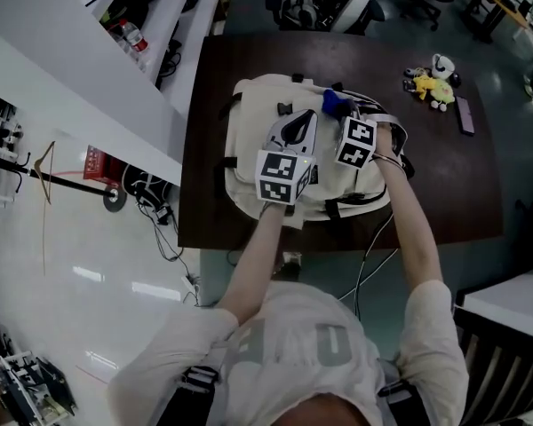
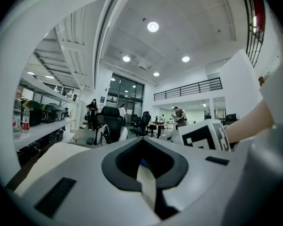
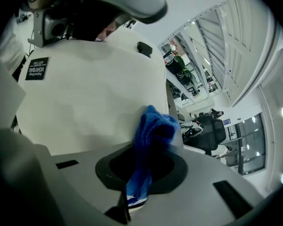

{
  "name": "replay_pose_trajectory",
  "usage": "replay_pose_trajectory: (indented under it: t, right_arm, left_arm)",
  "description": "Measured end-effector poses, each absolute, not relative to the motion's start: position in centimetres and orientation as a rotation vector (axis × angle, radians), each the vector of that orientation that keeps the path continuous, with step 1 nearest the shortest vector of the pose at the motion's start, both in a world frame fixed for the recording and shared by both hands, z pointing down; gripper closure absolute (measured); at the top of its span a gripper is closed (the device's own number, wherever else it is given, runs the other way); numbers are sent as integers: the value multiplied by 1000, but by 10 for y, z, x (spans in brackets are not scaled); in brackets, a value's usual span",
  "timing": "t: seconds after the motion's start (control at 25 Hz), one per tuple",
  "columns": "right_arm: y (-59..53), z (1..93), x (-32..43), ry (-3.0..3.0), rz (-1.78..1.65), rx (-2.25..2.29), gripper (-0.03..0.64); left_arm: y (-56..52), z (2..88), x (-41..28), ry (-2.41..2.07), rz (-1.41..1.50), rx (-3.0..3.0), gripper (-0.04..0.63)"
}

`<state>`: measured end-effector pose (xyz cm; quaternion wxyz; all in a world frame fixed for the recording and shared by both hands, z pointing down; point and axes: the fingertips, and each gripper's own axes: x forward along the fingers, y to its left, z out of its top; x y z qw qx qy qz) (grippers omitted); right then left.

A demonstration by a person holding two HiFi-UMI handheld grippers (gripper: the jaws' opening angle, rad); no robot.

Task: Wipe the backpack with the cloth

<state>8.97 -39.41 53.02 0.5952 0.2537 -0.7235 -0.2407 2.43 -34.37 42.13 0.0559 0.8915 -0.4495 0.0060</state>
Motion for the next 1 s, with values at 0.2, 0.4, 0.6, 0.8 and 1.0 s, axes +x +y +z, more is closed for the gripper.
replay_pose_trajectory:
  t: [0.2, 0.4, 0.6, 0.8, 1.0]
  right_arm:
    - [-359, 543, 85, -1671, -562, 529, 575]
    - [-327, 545, 81, -1687, -544, 535, 575]
    - [-284, 552, 74, -1697, -534, 538, 575]
    - [-234, 566, 71, -1706, -508, 531, 575]
    - [-200, 573, 72, -1689, -492, 526, 575]
  left_arm:
    - [-331, 417, 23, -1370, 10, 2721, 592]
    - [-295, 421, 16, -1392, 22, 2702, 592]
    - [-255, 432, -4, -1435, 8, 2640, 592]
    - [-211, 436, -8, -1436, 21, 2633, 592]
    - [-167, 444, -10, -1424, 47, 2628, 592]
